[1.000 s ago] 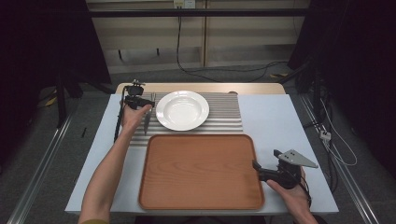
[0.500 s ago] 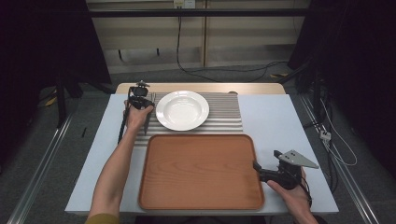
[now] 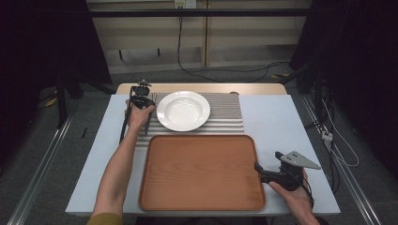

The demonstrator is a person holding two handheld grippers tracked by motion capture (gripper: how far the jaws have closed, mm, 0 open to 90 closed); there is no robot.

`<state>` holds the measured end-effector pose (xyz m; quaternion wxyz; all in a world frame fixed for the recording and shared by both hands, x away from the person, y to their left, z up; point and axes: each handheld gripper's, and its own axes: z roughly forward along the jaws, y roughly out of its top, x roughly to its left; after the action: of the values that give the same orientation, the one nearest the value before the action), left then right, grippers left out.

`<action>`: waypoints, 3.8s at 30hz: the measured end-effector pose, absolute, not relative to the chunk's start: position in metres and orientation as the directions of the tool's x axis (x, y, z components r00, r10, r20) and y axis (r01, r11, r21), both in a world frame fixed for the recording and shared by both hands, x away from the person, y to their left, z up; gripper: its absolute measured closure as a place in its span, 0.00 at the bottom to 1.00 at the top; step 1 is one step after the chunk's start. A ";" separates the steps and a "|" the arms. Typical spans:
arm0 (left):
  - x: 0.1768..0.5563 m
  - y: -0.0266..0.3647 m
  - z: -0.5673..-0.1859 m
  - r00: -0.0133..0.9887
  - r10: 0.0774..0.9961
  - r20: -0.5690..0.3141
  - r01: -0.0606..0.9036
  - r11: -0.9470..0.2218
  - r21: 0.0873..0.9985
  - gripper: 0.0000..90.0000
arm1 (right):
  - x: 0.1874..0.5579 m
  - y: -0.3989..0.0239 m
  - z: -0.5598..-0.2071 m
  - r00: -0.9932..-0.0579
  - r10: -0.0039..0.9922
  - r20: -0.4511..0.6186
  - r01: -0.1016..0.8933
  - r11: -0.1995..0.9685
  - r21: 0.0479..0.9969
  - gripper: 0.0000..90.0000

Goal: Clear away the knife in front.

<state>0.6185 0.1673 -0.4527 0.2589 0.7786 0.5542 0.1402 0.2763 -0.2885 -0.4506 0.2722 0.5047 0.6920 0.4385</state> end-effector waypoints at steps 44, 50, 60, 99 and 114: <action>0.605 0.174 -0.430 0.384 0.919 -0.083 0.784 -0.278 0.555 0.89 | 0.275 -0.288 -0.450 -0.344 0.937 0.059 0.457 0.112 0.882 0.10; 0.600 0.176 -0.421 0.391 0.917 -0.083 0.775 -0.279 0.567 0.89 | 0.275 -0.287 -0.450 -0.347 0.936 0.055 0.457 0.118 0.882 0.10; 0.583 0.184 -0.408 0.392 0.914 -0.100 0.745 -0.252 0.618 0.89 | 0.275 -0.286 -0.450 -0.349 0.935 0.055 0.456 0.118 0.882 0.10; 0.484 0.170 -0.363 0.552 0.833 -0.046 0.568 -0.335 0.752 0.89 | 0.273 -0.285 -0.447 -0.352 0.935 0.050 0.443 0.119 0.889 0.10; 0.446 0.161 -0.370 0.586 0.805 -0.089 0.546 -0.312 0.778 0.89 | 0.272 -0.284 -0.447 -0.357 0.933 0.046 0.440 0.125 0.889 0.10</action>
<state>0.4456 0.1607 -0.3701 0.4037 0.7939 0.4255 0.1605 0.2725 -0.2840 -0.4468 0.2797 0.4931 0.6958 0.4409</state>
